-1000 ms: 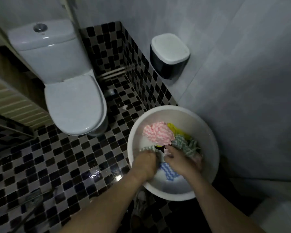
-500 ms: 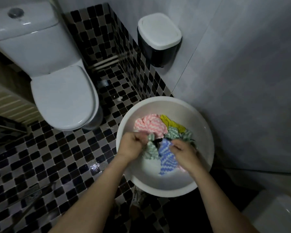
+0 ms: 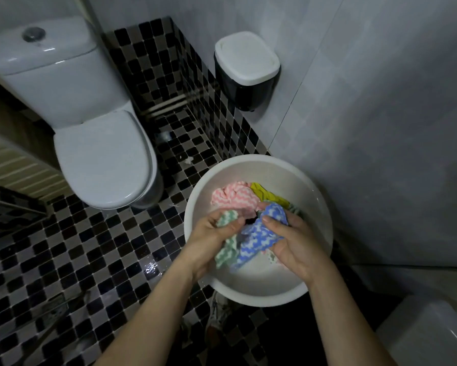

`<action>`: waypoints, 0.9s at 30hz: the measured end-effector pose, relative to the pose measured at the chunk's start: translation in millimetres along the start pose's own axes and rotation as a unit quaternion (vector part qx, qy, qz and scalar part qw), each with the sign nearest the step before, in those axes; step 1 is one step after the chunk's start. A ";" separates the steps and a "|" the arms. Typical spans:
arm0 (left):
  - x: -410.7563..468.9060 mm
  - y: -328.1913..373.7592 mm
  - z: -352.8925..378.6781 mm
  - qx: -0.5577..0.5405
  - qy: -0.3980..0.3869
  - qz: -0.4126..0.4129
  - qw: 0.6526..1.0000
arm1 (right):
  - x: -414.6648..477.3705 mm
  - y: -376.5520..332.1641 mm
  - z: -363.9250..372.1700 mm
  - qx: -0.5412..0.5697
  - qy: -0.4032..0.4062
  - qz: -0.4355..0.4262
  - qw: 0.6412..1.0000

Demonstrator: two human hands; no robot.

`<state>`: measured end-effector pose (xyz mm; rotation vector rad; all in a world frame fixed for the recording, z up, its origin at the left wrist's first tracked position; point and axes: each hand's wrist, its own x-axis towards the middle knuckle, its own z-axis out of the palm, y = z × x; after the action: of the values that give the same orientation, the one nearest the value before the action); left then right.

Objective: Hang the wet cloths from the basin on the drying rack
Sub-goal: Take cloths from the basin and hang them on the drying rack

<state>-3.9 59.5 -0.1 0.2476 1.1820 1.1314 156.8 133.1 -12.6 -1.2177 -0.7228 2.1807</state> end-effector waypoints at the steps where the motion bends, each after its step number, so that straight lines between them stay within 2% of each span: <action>1: -1.1 -2.1 2.1 0.036 -0.021 -0.001 0.999 | -1.6 -4.5 2.4 -0.011 -0.012 -0.003 1.000; 3: -2.7 -5.3 6.9 0.110 -0.035 0.014 0.993 | -3.7 -10.7 6.3 -0.069 -0.004 -0.003 0.998; 4: -4.6 -5.0 8.0 0.134 -0.025 0.026 0.990 | -5.8 -13.1 10.1 -0.139 0.016 -0.013 0.990; 6: -6.8 -4.4 10.5 0.178 0.005 0.058 0.982 | -10.9 -20.4 18.6 -0.347 0.060 -0.046 0.935; 8: -10.0 -1.6 10.3 0.231 0.030 0.079 0.969 | -18.7 -30.9 30.6 -0.487 0.071 -0.082 0.867; 10: -14.2 4.6 7.1 0.239 0.066 0.081 0.965 | -28.0 -44.8 44.2 -0.537 0.079 -0.142 0.828; 13: -21.9 17.7 2.0 0.138 0.100 0.061 0.983 | -30.4 -53.7 51.0 -0.559 0.131 -0.205 0.793; 15: -26.0 28.9 -4.2 0.050 0.113 0.047 0.991 | -27.6 -53.3 51.8 -0.532 0.140 -0.223 0.805; 16: -27.3 33.4 -7.4 0.020 0.116 0.041 0.992 | -26.4 -55.2 53.6 -0.504 0.133 -0.202 0.829; 19: -38.1 47.8 -15.6 -0.038 0.131 0.038 0.990 | -27.6 -63.1 65.4 -0.312 0.030 -0.079 0.946; 20: -41.4 50.9 -17.6 -0.051 0.131 0.032 0.990 | -29.8 -64.7 67.6 -0.236 -0.008 -0.044 0.971; 23: -52.7 61.9 -31.5 -0.047 0.125 0.019 0.991 | -37.1 -66.7 81.3 -0.144 -0.064 -0.014 0.987; 25: -62.6 68.9 -47.3 -0.021 0.074 -0.005 0.997 | -36.9 -65.2 92.3 -0.112 -0.076 -0.017 0.991; 27: -72.2 76.2 -62.1 0.055 -0.006 -0.017 0.998 | -36.5 -64.4 106.1 -0.090 -0.088 -0.015 0.992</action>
<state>-93.7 14.1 68.8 0.3168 1.2346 1.0344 92.9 134.1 99.9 -1.0997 -1.0241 2.2568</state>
